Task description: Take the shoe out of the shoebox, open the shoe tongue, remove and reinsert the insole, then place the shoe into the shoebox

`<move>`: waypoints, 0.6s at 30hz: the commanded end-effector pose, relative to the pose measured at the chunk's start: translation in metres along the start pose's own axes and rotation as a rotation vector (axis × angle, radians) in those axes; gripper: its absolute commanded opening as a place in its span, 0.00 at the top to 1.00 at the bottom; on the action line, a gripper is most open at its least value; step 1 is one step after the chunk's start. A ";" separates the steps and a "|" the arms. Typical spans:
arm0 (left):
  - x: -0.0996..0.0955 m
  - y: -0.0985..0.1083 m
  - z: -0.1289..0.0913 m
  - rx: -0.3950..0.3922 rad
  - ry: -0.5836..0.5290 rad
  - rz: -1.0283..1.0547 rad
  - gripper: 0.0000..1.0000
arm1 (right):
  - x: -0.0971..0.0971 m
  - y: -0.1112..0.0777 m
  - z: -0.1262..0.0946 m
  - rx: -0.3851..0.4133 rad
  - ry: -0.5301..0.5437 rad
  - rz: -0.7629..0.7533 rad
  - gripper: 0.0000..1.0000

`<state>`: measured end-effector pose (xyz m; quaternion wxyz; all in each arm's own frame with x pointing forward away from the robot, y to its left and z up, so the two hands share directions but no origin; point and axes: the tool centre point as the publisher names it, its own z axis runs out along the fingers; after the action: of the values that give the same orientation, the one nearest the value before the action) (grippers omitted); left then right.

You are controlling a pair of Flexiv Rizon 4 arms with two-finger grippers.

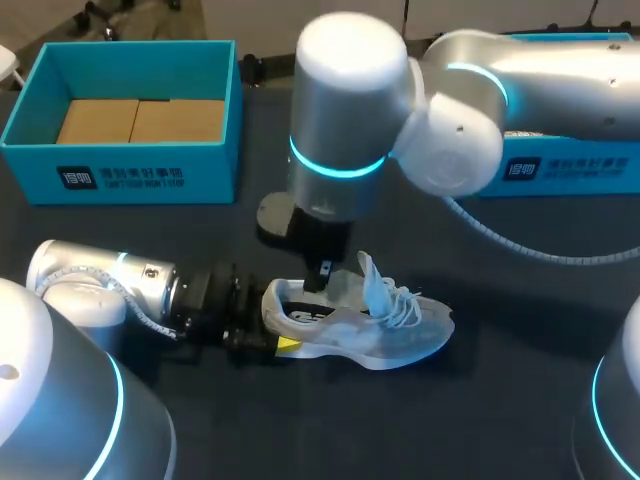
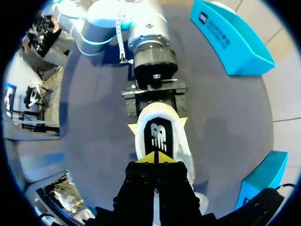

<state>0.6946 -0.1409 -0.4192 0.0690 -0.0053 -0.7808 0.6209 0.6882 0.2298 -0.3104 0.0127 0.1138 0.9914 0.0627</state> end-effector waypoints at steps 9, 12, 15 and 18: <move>0.000 0.000 -0.001 -0.001 0.001 0.000 1.00 | 0.011 -0.008 0.015 -0.042 -0.011 -0.004 1.00; 0.000 0.000 -0.001 -0.001 0.001 0.000 1.00 | 0.003 -0.003 0.019 -0.022 -0.008 -0.025 1.00; 0.000 0.000 -0.001 -0.001 0.001 0.000 1.00 | -0.008 0.003 0.035 -0.001 -0.024 -0.035 1.00; 0.000 0.000 -0.001 -0.001 0.001 0.000 1.00 | -0.015 0.006 0.046 0.019 -0.029 -0.067 1.00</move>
<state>0.6946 -0.1408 -0.4192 0.0690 -0.0053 -0.7808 0.6209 0.6972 0.2221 -0.3369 0.0326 0.0866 0.9936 0.0640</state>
